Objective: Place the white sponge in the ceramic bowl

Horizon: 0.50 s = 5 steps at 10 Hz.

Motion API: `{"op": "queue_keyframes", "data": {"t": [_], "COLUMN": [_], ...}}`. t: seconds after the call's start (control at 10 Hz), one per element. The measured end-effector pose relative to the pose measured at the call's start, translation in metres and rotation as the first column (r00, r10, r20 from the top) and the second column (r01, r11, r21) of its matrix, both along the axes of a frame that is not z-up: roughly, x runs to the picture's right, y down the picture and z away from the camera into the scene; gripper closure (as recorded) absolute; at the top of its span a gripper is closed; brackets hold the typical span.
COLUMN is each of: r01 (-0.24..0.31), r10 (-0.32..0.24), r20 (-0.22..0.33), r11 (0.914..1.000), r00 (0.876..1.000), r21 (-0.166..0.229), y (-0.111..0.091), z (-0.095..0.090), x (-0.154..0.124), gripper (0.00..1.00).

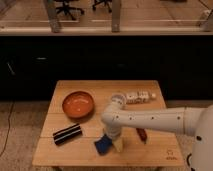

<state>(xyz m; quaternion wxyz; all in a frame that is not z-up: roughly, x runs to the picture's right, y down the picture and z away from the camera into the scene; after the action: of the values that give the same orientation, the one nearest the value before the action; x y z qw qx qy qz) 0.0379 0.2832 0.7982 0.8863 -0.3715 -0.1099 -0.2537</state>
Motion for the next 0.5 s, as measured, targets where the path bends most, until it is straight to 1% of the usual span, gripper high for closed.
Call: {"op": "queue_keyframes", "data": {"t": [0.2, 0.4, 0.5], "r01": [0.000, 0.001, 0.002], "r10": [0.000, -0.001, -0.002], "r20": [0.000, 0.001, 0.003], "r11": [1.0000, 1.0000, 1.0000], "r00": [1.000, 1.000, 1.000], "r21": [0.001, 0.001, 0.002], "y": [-0.0006, -0.0017, -0.0035], "z": [-0.0003, -0.0008, -0.0016], "x": [0.0000, -0.0005, -0.0023], "gripper": [0.31, 0.48, 0.58]}}
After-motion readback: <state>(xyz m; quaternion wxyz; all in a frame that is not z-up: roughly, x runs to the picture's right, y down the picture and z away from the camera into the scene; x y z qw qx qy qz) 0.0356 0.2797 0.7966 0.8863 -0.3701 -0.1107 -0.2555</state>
